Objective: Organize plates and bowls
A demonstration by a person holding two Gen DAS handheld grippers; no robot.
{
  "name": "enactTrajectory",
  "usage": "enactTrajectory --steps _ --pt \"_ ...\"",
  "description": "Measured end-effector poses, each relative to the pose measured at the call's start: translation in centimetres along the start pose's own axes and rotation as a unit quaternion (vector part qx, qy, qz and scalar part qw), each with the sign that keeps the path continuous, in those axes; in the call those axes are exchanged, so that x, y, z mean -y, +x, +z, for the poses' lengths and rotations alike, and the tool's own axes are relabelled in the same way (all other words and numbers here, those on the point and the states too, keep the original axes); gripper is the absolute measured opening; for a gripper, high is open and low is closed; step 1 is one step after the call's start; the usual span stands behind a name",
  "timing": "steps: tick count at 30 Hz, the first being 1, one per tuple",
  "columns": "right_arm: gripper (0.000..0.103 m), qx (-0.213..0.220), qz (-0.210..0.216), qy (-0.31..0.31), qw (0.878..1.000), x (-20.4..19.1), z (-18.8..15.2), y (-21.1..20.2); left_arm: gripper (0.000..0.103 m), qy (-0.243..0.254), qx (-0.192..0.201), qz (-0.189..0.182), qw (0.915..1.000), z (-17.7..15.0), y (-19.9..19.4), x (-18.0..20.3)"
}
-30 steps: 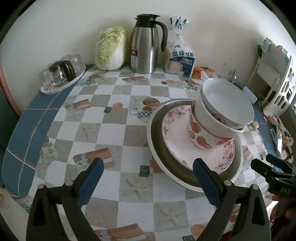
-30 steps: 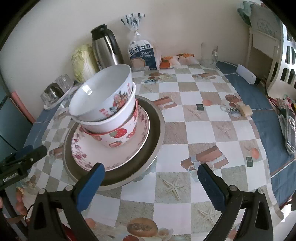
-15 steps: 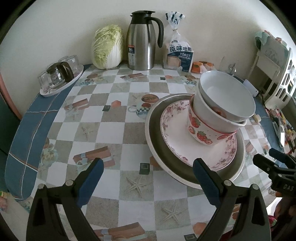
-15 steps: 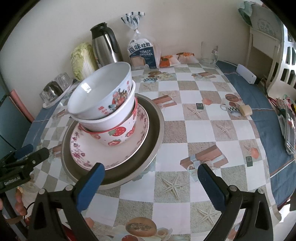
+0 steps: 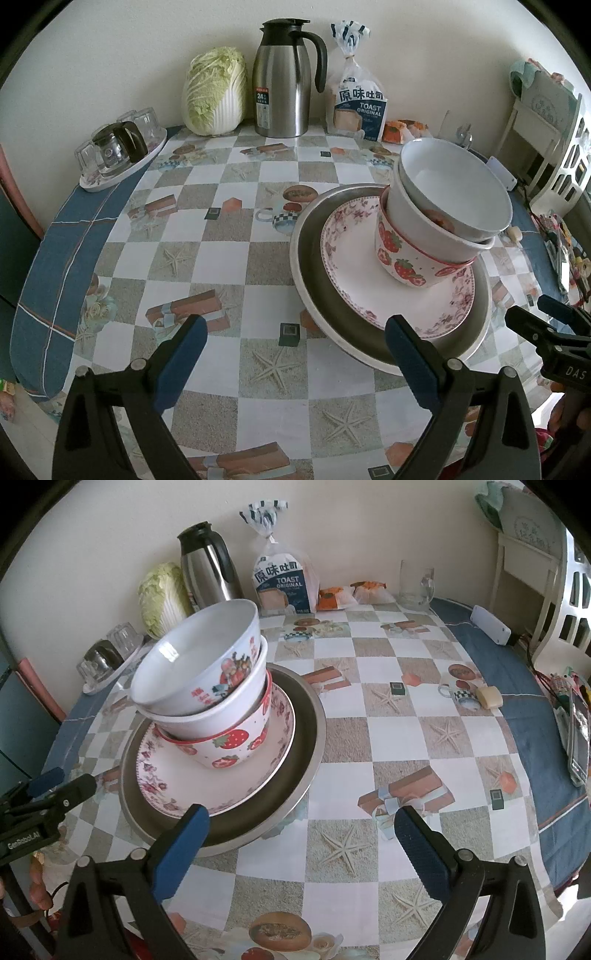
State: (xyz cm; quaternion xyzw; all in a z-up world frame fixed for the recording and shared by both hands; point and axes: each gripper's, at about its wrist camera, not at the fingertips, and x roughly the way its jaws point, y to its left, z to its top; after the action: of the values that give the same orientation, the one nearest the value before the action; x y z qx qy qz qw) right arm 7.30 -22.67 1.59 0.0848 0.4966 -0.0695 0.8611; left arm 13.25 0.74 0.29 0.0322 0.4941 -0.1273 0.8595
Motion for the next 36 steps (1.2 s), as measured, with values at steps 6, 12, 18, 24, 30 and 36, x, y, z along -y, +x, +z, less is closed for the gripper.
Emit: enactTrajectory --steps 6,12,18,24,30,36 --pt "0.102 0.000 0.000 0.000 1.000 0.00 0.00 0.01 0.097 0.000 -0.002 0.000 1.0000 -0.03 0.11 0.01" --pt "0.102 -0.002 0.000 0.000 1.000 0.04 -0.11 0.14 0.097 0.001 -0.005 -0.001 1.0000 -0.05 0.28 0.03" --pt "0.102 -0.006 -0.001 0.000 1.000 0.09 -0.19 0.44 0.097 0.000 -0.009 -0.002 1.0000 -0.10 0.49 0.02" --pt "0.102 -0.009 -0.001 0.000 1.000 0.02 -0.09 0.56 0.097 0.003 -0.010 -0.003 0.9999 -0.07 0.49 0.06" --pt "0.102 -0.010 -0.002 -0.001 1.000 -0.02 -0.07 0.59 0.097 0.002 -0.010 -0.005 0.9999 -0.06 0.50 0.10" --pt "0.102 -0.011 -0.002 -0.002 1.000 -0.06 -0.11 0.68 0.097 0.001 -0.013 -0.011 0.9999 -0.09 0.59 0.20"
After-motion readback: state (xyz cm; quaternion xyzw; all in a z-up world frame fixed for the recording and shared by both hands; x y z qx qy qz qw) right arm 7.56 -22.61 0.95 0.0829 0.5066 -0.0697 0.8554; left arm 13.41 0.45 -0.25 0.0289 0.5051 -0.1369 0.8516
